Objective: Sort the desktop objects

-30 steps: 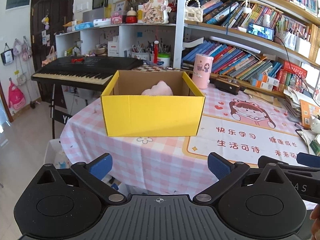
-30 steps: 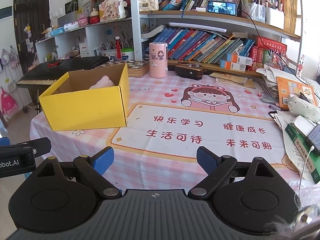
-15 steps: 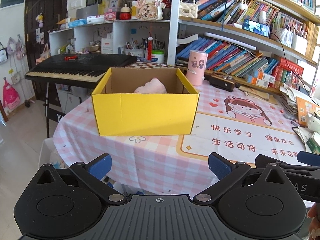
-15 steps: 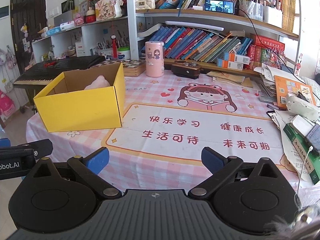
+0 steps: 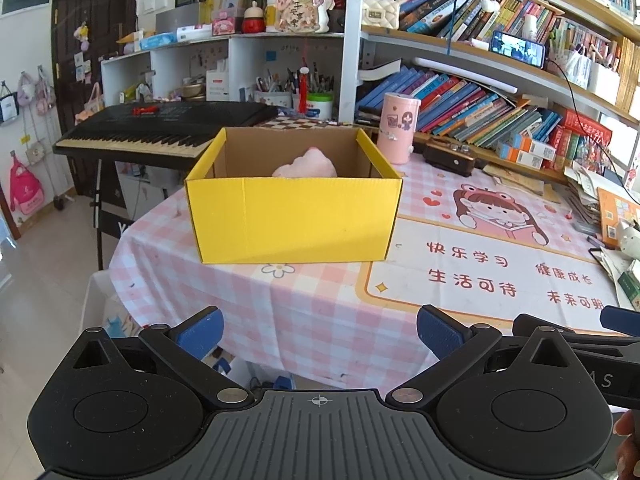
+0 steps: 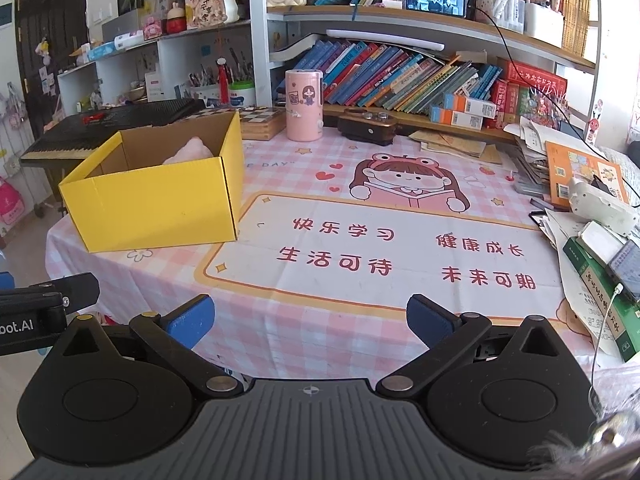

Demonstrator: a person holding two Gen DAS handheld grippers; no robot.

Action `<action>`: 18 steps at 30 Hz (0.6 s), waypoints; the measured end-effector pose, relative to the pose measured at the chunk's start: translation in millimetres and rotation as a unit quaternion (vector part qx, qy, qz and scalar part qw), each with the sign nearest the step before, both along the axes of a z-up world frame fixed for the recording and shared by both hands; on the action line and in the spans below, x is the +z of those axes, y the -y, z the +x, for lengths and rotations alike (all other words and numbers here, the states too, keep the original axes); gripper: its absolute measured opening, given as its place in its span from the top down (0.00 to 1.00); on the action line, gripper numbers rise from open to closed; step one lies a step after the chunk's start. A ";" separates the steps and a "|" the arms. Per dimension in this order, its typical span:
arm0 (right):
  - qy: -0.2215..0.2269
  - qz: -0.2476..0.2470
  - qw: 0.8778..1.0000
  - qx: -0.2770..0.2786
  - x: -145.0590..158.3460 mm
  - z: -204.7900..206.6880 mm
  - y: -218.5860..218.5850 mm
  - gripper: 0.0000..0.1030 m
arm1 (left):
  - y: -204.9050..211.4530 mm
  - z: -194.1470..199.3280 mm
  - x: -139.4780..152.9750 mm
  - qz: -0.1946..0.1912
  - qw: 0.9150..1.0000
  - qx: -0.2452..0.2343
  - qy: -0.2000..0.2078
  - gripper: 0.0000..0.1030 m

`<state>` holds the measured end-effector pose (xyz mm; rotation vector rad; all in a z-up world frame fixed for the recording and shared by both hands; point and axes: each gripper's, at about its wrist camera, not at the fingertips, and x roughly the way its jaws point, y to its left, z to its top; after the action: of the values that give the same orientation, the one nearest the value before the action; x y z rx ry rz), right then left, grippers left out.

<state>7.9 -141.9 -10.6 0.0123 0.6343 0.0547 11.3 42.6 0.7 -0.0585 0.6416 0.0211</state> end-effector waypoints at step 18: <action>-0.001 -0.003 1.000 -0.001 3.3 -3.0 1.2 0.00 | 2.6 -2.1 -1.4 -0.001 1.000 -0.005 -0.011 0.00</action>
<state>4.9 -143.1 -7.3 0.0072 0.6357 0.0514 9.3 39.9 -0.7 -0.0582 0.6633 0.0116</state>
